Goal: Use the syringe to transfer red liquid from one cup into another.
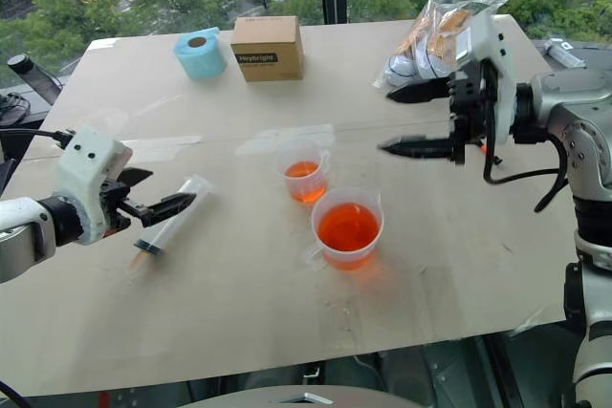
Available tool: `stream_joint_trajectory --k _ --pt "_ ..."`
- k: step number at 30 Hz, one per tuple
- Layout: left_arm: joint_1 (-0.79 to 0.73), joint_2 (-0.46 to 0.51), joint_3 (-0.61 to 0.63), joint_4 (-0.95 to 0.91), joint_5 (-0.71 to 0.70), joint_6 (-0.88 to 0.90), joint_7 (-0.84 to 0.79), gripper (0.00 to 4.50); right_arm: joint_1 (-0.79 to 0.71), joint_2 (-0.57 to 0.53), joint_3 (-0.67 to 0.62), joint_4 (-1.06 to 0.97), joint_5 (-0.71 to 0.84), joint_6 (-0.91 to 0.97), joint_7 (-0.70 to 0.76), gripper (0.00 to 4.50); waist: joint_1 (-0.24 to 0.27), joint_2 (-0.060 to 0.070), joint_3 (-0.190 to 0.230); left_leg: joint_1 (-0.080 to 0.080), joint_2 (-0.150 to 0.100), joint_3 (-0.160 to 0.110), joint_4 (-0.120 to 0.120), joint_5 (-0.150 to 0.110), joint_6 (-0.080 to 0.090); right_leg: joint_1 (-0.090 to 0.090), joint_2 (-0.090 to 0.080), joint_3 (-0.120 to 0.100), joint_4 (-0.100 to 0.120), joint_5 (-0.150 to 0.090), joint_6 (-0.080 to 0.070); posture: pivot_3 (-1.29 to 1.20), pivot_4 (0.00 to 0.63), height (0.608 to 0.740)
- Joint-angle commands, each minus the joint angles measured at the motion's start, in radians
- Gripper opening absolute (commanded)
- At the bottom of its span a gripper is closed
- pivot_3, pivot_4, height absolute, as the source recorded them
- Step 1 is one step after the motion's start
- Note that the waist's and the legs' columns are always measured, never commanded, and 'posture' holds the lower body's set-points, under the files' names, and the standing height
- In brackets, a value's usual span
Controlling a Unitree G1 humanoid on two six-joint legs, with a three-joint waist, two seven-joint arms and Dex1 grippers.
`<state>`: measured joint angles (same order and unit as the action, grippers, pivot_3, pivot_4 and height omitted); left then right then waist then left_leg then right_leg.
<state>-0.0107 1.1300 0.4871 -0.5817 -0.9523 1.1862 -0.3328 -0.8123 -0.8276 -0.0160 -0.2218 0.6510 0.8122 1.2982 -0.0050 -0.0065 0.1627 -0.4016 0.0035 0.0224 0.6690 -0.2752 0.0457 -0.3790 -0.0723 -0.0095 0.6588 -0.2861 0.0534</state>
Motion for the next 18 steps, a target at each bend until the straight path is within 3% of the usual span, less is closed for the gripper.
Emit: stream_joint_trajectory --k 1,8,14,18 --pt "-0.053 0.060 -0.081 0.071 0.062 0.004 -0.060 4.50 0.008 0.011 -0.031 -0.081 0.078 -0.006 0.011 4.48 -0.002 0.000 0.000 0.000 0.000 0.000 0.000 0.000 0.000 0.000 0.000 0.000 0.000 0.000 0.000 0.00 0.150 0.740" --pt "-0.231 0.085 -0.321 0.251 0.206 -0.006 -0.147 4.50 0.007 -0.010 -0.011 -0.149 0.078 0.010 -0.044 4.48 -0.006 0.000 0.000 0.000 -0.001 0.000 -0.001 0.000 0.000 -0.001 -0.001 0.000 0.000 0.000 0.000 0.00 0.150 0.740" --pt "-0.306 0.097 -0.449 0.326 0.285 -0.008 -0.260 4.50 -0.042 -0.020 -0.012 -0.196 0.096 0.089 -0.145 4.48 -0.007 -0.001 0.000 -0.016 -0.001 0.001 0.002 0.001 -0.001 -0.018 0.000 0.001 0.003 0.000 0.000 0.00 0.150 0.740" --pt "-0.365 0.079 -0.521 0.390 0.345 -0.017 -0.305 4.50 -0.055 -0.011 -0.017 -0.207 0.123 0.117 -0.189 4.48 -0.006 -0.002 0.000 -0.016 -0.001 0.001 0.001 0.001 -0.001 -0.018 0.001 0.001 0.003 0.000 0.000 0.00 0.150 0.740"
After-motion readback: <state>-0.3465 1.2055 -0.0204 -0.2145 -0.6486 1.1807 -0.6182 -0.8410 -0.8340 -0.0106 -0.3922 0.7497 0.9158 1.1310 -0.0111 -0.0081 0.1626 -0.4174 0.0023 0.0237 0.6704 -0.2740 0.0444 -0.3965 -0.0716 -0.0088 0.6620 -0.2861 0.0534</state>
